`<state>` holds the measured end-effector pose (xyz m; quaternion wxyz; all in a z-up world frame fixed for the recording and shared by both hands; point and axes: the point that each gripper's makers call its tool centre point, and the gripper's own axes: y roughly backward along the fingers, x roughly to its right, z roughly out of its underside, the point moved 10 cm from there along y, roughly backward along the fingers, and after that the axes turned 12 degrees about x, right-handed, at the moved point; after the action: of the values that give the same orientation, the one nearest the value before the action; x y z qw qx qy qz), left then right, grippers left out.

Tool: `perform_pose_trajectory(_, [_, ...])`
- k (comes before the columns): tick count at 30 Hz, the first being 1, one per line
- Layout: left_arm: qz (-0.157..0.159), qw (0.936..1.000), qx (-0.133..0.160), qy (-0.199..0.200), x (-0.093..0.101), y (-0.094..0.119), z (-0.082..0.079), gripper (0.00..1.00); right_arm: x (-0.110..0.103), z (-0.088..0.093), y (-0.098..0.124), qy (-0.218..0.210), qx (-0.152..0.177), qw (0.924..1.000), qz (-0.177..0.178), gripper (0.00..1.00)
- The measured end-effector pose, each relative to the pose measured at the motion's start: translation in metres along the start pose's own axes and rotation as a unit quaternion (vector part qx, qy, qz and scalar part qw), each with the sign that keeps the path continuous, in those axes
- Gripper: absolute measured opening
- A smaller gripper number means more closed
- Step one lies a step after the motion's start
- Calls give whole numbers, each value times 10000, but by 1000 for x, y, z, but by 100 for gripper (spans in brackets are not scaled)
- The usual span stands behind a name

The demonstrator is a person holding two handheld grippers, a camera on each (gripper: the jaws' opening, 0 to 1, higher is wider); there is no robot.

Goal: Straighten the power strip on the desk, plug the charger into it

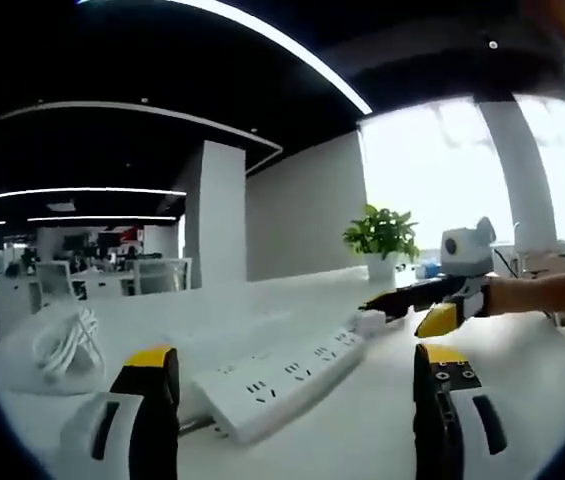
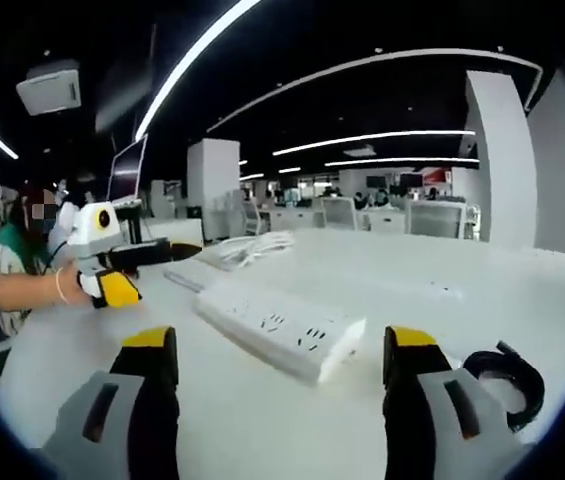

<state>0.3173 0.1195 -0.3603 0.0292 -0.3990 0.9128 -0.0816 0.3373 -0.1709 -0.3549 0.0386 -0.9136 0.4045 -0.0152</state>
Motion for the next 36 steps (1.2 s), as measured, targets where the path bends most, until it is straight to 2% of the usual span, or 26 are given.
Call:
perform_pose_trajectory(3, [-1, 9999, -75, -127, 4, 4, -2, 99, 8, -5, 5, -34, 131, 9998, 134, 99])
perform_pose_trajectory(5, [-6, 9995, -174, -251, 7, 6, -4, 99, 11, -8, 9, -73, 212, 9996, 177, 100])
perform_pose_trajectory(8, [15, 9991, -176, -373, 12, 9, -6, 99, 16, -12, 15, -69, 304, 9993, 215, 100])
perform_pose_trajectory(11, [-21, 9995, 14, -306, 15, 12, -10, 99, 20, -17, 22, 43, 381, 9989, 282, 100])
perform_pose_trajectory(14, [-46, 9992, 354, -204, 18, 14, -16, 99, 27, -25, 31, 167, 483, 9980, 362, 100])
perform_pose_trajectory(18, [-87, 9986, 465, -249, 23, 20, -20, 99, 35, -36, 46, 559, 601, 9958, 415, 100])
perform_pose_trajectory(21, [-62, 9988, 467, -156, 27, 22, -24, 99, 44, -42, 55, 680, 613, 9951, 374, 98])
perform_pose_trajectory(22, [-67, 9988, 471, -138, 28, 24, -24, 99, 48, -45, 58, 758, 601, 9947, 336, 97])
perform_pose_trajectory(24, [-83, 9987, 484, -144, 30, 26, -25, 99, 55, -48, 63, 996, 445, 9940, 48, 94])
perform_pose_trajectory(25, [-81, 9987, 475, -154, 31, 27, -25, 99, 59, -50, 67, 1181, 238, 9927, -95, 93])
perform_pose_trajectory(28, [-48, 9993, 371, -86, 35, 29, -24, 99, 68, -52, 72, 1633, -131, 9864, -141, 98])
perform_pose_trajectory(34, [-138, 9993, 297, -172, 37, 31, -22, 99, 79, -55, 78, 1732, -283, 9839, -336, 95])
perform_pose_trajectory(36, [-132, 9993, 304, -192, 38, 31, -22, 99, 84, -54, 79, 1813, -354, 9819, -414, 89])
